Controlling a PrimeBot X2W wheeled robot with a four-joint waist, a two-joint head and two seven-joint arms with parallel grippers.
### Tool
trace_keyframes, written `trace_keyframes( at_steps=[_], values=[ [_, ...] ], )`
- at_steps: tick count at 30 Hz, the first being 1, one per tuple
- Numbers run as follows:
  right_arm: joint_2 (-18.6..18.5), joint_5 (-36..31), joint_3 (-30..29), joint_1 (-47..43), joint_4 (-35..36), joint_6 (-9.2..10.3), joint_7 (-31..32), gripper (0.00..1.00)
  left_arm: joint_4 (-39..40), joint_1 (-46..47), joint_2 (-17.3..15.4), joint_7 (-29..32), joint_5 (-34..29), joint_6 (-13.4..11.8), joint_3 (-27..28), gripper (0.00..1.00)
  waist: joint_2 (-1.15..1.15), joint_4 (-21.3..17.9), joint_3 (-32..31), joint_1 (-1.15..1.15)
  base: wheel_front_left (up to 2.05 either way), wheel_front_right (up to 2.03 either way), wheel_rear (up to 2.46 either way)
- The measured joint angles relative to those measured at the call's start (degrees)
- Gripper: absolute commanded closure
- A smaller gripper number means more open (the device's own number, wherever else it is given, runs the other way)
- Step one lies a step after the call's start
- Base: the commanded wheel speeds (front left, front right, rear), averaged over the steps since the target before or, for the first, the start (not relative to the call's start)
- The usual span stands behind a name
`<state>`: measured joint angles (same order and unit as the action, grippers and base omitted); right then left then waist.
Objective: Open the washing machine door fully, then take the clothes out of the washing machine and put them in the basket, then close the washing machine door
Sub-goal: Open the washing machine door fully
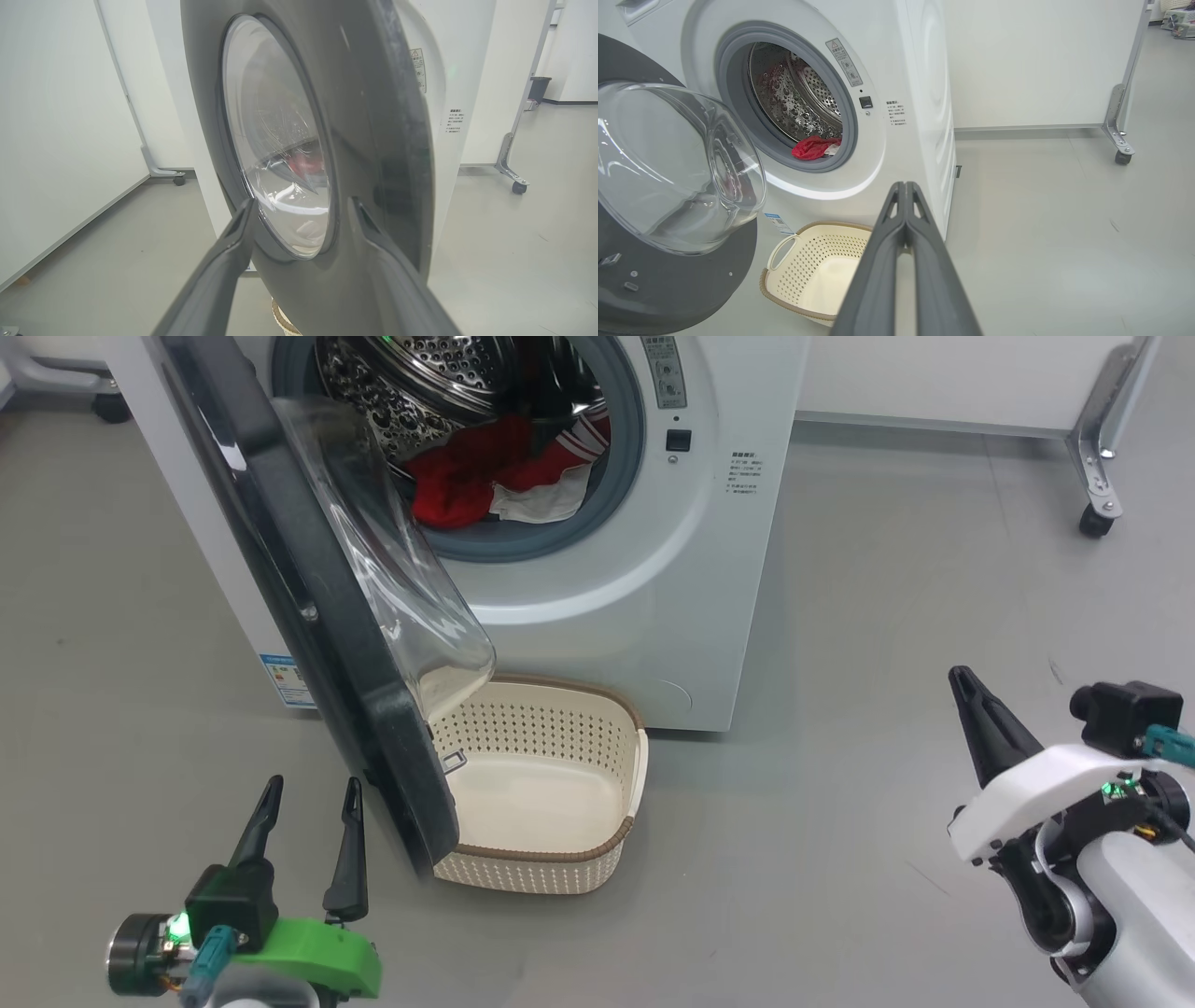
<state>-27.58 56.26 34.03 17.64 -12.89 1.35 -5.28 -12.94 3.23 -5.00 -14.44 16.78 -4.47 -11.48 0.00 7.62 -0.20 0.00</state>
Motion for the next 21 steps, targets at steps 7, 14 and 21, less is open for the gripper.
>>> trace_keyframes(
  at_steps=[7, 14, 21],
  values=[
    [1.08, -1.36, -2.33, -6.78, 0.56, 3.45, -8.14, 0.0, 0.38, -0.2, 0.01, 0.0, -0.51, 0.56, 0.7, 0.0, 0.0, -0.48, -0.14, 0.0, 0.0, 0.0, 0.0],
    [1.08, -4.22, -3.39, -10.28, 2.26, 4.43, -9.17, 0.0, 0.48, -0.36, 0.02, 0.0, -0.75, 1.05, 1.4, 0.0, 0.0, -0.92, -0.15, 0.0, 0.0, 0.0, 0.0],
    [1.6, -7.89, -5.28, -12.89, 4.35, 4.86, -9.17, 0.0, 0.49, -1.2, 0.14, 0.0, -1.21, 1.36, 1.91, 0.0, 0.0, -1.49, 0.04, 0.0, 0.0, 0.0, 0.0]
  ],
)
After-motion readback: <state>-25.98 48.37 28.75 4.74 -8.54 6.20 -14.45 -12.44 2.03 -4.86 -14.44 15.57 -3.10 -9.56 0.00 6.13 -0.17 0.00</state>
